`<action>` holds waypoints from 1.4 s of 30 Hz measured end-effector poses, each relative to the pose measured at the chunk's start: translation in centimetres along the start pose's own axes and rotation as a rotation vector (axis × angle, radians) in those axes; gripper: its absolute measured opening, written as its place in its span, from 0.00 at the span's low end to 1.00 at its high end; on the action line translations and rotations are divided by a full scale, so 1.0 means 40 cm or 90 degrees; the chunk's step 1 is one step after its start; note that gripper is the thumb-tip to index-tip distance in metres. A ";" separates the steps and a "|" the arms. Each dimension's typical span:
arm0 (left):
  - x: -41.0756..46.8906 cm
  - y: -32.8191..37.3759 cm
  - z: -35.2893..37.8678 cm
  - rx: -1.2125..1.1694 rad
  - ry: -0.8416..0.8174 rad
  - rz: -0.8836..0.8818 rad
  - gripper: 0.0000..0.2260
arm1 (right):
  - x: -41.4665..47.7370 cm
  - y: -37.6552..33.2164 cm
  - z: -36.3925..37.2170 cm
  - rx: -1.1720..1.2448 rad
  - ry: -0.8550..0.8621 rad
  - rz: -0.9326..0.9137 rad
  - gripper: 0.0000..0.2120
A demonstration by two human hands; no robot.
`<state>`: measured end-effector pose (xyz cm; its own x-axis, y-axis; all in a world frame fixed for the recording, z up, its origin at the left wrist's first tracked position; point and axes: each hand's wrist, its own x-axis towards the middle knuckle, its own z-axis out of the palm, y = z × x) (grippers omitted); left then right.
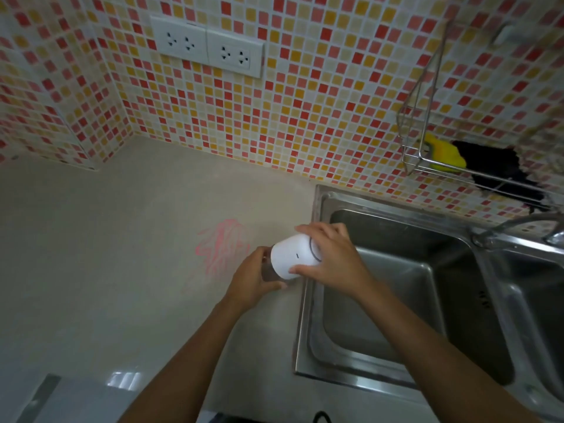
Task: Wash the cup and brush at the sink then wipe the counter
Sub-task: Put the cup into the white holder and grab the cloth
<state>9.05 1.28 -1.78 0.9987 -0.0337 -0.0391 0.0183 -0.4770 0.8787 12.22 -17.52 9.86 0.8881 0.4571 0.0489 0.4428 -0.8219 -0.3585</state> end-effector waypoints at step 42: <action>-0.024 0.051 -0.049 0.099 -0.039 -0.060 0.40 | 0.047 0.024 0.121 0.304 0.125 0.132 0.22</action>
<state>8.24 2.07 0.99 0.9879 -0.0337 -0.1514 0.0996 -0.6104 0.7858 13.71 -15.81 5.09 0.9772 0.1927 0.0888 0.1916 -0.6214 -0.7597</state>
